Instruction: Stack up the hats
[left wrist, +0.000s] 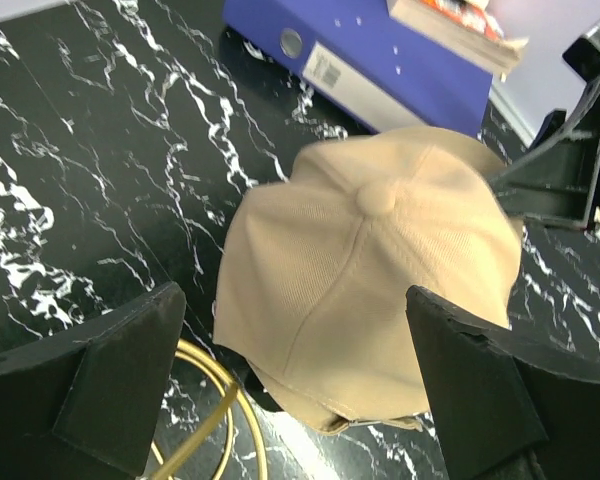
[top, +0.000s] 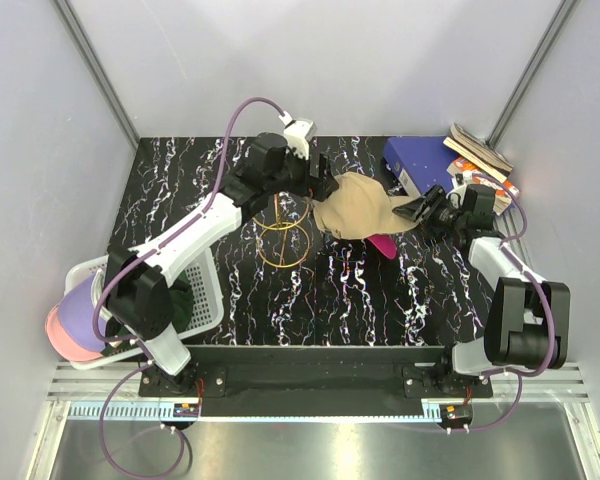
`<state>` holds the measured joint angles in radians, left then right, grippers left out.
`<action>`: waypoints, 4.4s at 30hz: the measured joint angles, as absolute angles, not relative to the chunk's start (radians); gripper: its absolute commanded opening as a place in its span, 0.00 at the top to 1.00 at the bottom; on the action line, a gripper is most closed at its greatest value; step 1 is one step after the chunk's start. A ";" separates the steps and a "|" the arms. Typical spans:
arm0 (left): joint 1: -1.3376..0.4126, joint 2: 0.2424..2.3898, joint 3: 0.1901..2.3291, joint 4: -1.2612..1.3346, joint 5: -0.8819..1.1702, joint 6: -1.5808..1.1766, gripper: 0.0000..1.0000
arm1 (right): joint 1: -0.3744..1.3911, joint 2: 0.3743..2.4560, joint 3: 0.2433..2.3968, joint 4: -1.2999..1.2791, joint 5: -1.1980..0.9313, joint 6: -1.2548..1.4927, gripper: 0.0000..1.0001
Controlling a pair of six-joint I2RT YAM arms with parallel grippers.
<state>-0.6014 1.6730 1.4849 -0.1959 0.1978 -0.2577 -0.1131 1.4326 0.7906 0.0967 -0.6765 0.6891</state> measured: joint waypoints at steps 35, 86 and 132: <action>-0.680 1.510 1.555 -0.349 0.030 -0.127 0.01 | -0.114 1.122 0.966 -0.352 -0.093 0.524 0.09; -0.020 0.957 0.727 -0.694 -0.359 -0.524 1.00 | -0.114 1.394 1.274 -0.079 -0.109 0.653 0.11; -0.165 1.095 1.552 -0.806 1.069 -0.271 1.00 | 0.320 1.667 1.813 0.113 -1.225 0.633 0.11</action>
